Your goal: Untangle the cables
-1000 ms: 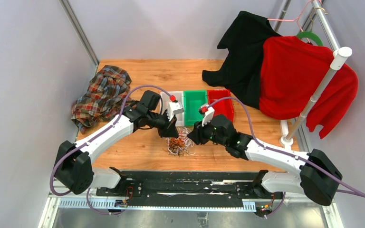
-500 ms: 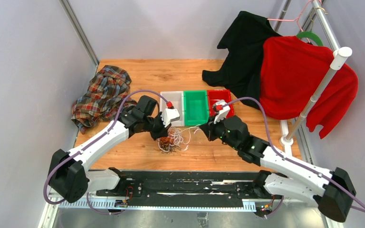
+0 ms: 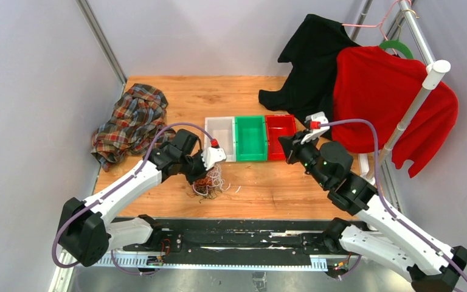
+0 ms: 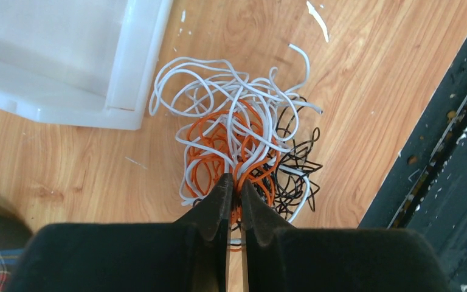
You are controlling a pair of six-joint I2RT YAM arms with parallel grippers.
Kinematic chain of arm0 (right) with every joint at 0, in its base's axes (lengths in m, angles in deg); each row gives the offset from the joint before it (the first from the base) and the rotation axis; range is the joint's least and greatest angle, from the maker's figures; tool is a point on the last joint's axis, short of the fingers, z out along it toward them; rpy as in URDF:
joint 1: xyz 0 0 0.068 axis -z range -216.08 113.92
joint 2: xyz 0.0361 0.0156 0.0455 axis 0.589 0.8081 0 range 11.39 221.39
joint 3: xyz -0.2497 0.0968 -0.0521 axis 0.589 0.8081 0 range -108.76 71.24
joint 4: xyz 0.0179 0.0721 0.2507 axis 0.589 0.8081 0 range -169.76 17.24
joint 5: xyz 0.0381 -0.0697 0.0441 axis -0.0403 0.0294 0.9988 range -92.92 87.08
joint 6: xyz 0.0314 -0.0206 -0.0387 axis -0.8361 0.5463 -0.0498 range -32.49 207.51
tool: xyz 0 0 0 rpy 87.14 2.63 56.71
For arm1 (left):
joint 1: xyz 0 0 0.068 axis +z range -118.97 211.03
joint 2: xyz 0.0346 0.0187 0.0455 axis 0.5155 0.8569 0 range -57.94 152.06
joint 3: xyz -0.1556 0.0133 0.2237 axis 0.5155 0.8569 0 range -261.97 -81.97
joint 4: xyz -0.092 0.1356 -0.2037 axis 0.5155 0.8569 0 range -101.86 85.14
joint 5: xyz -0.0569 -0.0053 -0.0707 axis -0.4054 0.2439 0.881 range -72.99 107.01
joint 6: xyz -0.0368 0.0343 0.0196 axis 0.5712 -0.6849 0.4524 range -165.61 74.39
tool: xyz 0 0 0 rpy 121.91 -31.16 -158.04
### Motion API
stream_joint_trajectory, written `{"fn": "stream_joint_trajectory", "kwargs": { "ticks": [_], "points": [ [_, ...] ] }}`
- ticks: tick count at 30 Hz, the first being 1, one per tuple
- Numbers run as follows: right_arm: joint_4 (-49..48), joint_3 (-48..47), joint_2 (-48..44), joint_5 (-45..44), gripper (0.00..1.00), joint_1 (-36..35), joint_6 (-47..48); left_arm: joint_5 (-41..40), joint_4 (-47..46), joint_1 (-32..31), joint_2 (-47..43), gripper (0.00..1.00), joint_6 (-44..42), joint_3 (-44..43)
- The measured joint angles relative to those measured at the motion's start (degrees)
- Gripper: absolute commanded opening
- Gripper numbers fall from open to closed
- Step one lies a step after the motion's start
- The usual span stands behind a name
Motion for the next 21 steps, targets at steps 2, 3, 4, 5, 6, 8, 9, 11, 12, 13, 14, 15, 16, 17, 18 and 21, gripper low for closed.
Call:
{"fn": "stream_joint_trajectory", "kwargs": {
  "ticks": [2,3,4,5,6,8,9,11,12,13,14,15,16,17,18,21],
  "points": [
    [0.35,-2.64,0.83,1.25,0.17,0.39,0.37,-0.09,0.76,0.0,-0.57,0.06,-0.24,0.07],
    [0.24,-3.58,1.51,2.38,0.24,0.42,0.46,-0.02,0.98,0.0,-0.81,0.06,-0.09,0.0],
    [-0.07,-3.91,2.14,3.58,0.28,0.42,0.26,0.26,1.33,0.0,-0.87,0.06,0.11,-0.22],
    [-0.52,-3.8,3.21,5.2,0.3,0.42,0.04,0.9,2.05,0.0,-0.87,0.06,0.5,-0.87],
    [-0.92,-3.41,4.39,6.47,0.33,0.42,-0.42,1.46,2.27,0.0,-0.87,0.06,0.85,-1.29],
    [-3.41,-1.18,7.82,9.11,0.4,-0.17,-1.42,3.17,3.15,-0.02,-0.87,0.06,1.99,-2.93],
    [-4.98,0.46,9.79,9.79,0.41,-0.96,-1.95,4.04,3.52,-0.02,-0.87,0.05,2.49,-3.87],
    [-7.74,4.22,14.56,11.5,0.44,-3.32,-3.54,5.27,3.87,-0.02,-0.87,0.05,3.17,-5.22],
    [-8.83,5.75,16.55,12.15,0.44,-4.46,-4.28,5.88,4.0,-0.02,-0.9,0.05,3.45,-5.81],
    [-10.05,7.02,18.75,13.22,0.44,-5.51,-5.01,6.4,4.02,-0.02,-0.94,0.05,3.65,-6.1],
    [-11.52,7.93,21.07,14.05,0.45,-6.54,-5.97,6.73,4.07,-0.02,-0.98,0.05,3.74,-6.21],
    [-13.0,8.28,22.99,14.99,0.45,-7.3,-6.69,7.13,4.28,-0.02,-0.98,0.05,3.89,-6.27],
    [-14.62,8.33,24.81,15.8,0.45,-7.96,-7.39,7.52,4.52,-0.02,-0.98,0.05,4.11,-6.29],
    [-16.63,8.33,26.45,16.41,0.45,-8.52,-7.91,7.72,4.72,-0.02,-0.98,0.05,4.24,-6.29],
    [-18.62,8.26,27.98,16.98,0.45,-8.76,-8.33,7.96,5.01,-0.02,-0.98,0.05,4.33,-6.34],
    [-23.15,7.1,33.11,17.9,0.45,-9.79,-9.22,8.79,5.66,-0.02,-0.98,0.05,4.57,-6.73]
  ]
}}
